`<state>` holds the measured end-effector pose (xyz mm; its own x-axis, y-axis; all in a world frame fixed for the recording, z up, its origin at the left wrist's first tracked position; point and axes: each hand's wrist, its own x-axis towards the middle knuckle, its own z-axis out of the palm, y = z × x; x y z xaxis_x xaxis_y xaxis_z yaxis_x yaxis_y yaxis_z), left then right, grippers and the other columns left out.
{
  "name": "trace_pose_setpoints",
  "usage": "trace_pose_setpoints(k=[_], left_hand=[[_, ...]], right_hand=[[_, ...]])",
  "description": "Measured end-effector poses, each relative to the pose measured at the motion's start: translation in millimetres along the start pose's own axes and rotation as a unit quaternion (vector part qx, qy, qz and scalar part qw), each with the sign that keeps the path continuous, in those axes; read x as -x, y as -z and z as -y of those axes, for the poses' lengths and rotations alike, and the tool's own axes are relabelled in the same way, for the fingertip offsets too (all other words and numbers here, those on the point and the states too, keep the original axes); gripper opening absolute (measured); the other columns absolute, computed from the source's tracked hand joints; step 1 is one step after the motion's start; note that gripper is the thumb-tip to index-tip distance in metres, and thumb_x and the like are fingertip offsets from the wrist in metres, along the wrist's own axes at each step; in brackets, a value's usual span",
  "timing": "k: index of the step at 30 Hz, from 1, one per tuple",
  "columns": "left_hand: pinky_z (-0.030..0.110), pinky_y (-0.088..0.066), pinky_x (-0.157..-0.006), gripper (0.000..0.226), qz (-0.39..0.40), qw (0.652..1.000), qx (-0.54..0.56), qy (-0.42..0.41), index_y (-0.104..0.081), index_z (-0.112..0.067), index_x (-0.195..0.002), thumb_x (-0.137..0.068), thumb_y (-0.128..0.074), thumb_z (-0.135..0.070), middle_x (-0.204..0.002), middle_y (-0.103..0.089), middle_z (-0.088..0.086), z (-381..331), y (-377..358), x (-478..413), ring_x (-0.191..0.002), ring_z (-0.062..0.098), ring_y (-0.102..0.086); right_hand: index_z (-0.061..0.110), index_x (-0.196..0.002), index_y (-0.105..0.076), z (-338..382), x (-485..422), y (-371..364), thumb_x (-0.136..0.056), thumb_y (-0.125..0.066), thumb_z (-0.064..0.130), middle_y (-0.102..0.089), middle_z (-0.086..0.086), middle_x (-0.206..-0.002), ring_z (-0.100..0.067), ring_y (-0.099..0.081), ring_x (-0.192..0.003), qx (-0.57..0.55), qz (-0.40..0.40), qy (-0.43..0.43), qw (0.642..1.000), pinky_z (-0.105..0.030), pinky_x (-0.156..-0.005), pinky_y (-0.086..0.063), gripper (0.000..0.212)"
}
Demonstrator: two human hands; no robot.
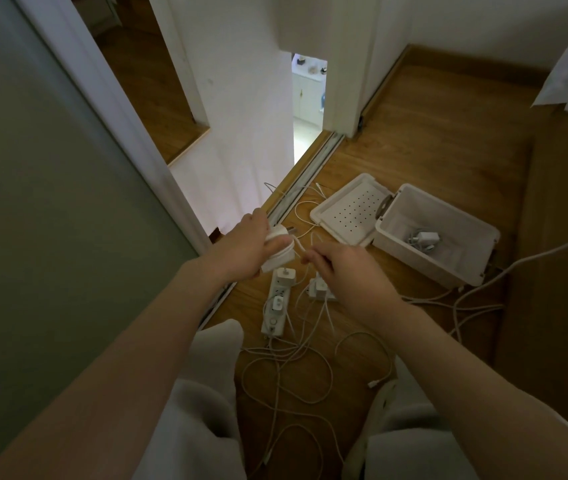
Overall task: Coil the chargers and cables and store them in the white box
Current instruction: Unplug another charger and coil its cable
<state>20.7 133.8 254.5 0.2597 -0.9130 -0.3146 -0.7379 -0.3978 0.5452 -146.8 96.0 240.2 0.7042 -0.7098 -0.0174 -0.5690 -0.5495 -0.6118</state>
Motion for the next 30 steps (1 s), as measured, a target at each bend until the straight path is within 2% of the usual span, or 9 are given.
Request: trace_pose_setpoints(k=[3,7,11,14,17,21,23,27,30], left_hand=[[0.026,-0.053,-0.053,0.036,-0.042,0.999,0.025,0.018,-0.034,-0.011,-0.114,-0.095,-0.044,-0.040,-0.107,-0.043,0.008,-1,-4,-4,-0.087,0.022,-0.057],[0.012,-0.046,-0.042,0.033,-0.063,0.976,0.206,0.044,-0.029,-0.012,-0.111,-0.097,-0.037,-0.041,-0.114,-0.046,0.013,-14,-5,-6,-0.079,0.017,-0.057],[0.021,-0.051,-0.060,0.043,-0.076,0.933,0.335,0.105,-0.037,-0.012,-0.118,-0.097,-0.031,-0.049,-0.109,-0.052,0.011,-23,-8,-7,-0.081,0.014,-0.058],[0.028,-0.054,-0.067,0.040,-0.058,0.836,0.536,0.104,-0.056,-0.013,-0.096,-0.099,-0.032,-0.045,-0.083,-0.064,0.013,-29,-5,-6,-0.070,0.016,-0.063],[0.027,-0.047,-0.063,0.030,-0.025,0.724,0.681,0.105,-0.056,-0.012,-0.092,-0.098,-0.040,-0.037,-0.069,-0.062,0.007,-31,2,-2,-0.064,0.016,-0.055],[0.017,-0.036,-0.038,0.031,0.002,0.736,0.674,0.064,-0.059,-0.009,-0.090,-0.098,-0.040,-0.032,-0.070,-0.056,0.008,-31,2,0,-0.052,0.015,-0.047],[0.014,-0.028,-0.034,0.035,0.021,0.736,0.675,0.046,-0.060,-0.008,-0.086,-0.098,-0.037,-0.033,-0.066,-0.056,0.007,-31,2,0,-0.043,0.013,-0.044],[0.012,-0.023,-0.033,0.042,0.057,0.742,0.667,0.037,-0.060,-0.008,-0.080,-0.098,-0.034,-0.037,-0.062,-0.054,0.006,-29,8,-1,-0.036,0.011,-0.041],[0.015,-0.026,-0.031,0.041,0.048,0.844,0.533,0.033,-0.057,-0.015,-0.085,-0.098,-0.032,-0.045,-0.061,-0.055,0.004,-29,15,2,-0.038,0.010,-0.047]], right_hand=[[0.018,-0.110,-0.061,8,5,-6,-0.100,-0.035,0.028,-0.041,0.022,-0.068,0.006,-0.037,-0.053,-0.026,-0.015,0.018,0.999,-0.010,-0.051,-0.031,0.029],[0.014,-0.110,-0.057,14,7,-14,-0.100,-0.033,0.023,-0.044,0.014,-0.065,-0.001,-0.042,-0.055,-0.055,-0.057,0.028,0.996,-0.018,-0.051,-0.031,0.028],[0.018,-0.116,-0.052,23,9,-17,-0.101,-0.032,0.021,-0.051,0.008,-0.072,-0.005,-0.049,-0.061,-0.091,-0.032,0.021,0.995,-0.024,-0.058,-0.042,0.026],[0.020,-0.115,-0.051,25,14,-25,-0.099,-0.038,0.018,-0.063,-0.001,-0.093,-0.014,-0.060,-0.077,-0.058,0.033,0.034,0.997,-0.031,-0.071,-0.051,0.021],[0.022,-0.112,-0.053,19,11,-30,-0.098,-0.041,0.013,-0.065,-0.001,-0.098,-0.016,-0.061,-0.080,-0.025,0.064,0.029,0.997,-0.033,-0.073,-0.052,0.020],[0.020,-0.107,-0.058,5,2,-19,-0.099,-0.038,0.019,-0.056,0.005,-0.078,-0.007,-0.047,-0.062,-0.006,0.064,0.011,0.998,-0.022,-0.056,-0.038,0.021],[0.020,-0.103,-0.058,1,1,-15,-0.099,-0.040,0.017,-0.046,0.012,-0.068,-0.007,-0.046,-0.061,0.012,0.054,0.013,0.998,-0.020,-0.052,-0.031,0.019],[0.021,-0.098,-0.059,-8,-4,-10,-0.099,-0.040,0.017,-0.045,0.013,-0.071,-0.011,-0.050,-0.067,0.039,0.049,0.010,0.998,-0.024,-0.056,-0.037,0.019],[0.020,-0.094,-0.059,-14,-7,-1,-0.100,-0.036,0.025,-0.046,0.012,-0.069,-0.010,-0.048,-0.065,0.040,0.049,-0.013,0.998,-0.023,-0.055,-0.035,0.024]])
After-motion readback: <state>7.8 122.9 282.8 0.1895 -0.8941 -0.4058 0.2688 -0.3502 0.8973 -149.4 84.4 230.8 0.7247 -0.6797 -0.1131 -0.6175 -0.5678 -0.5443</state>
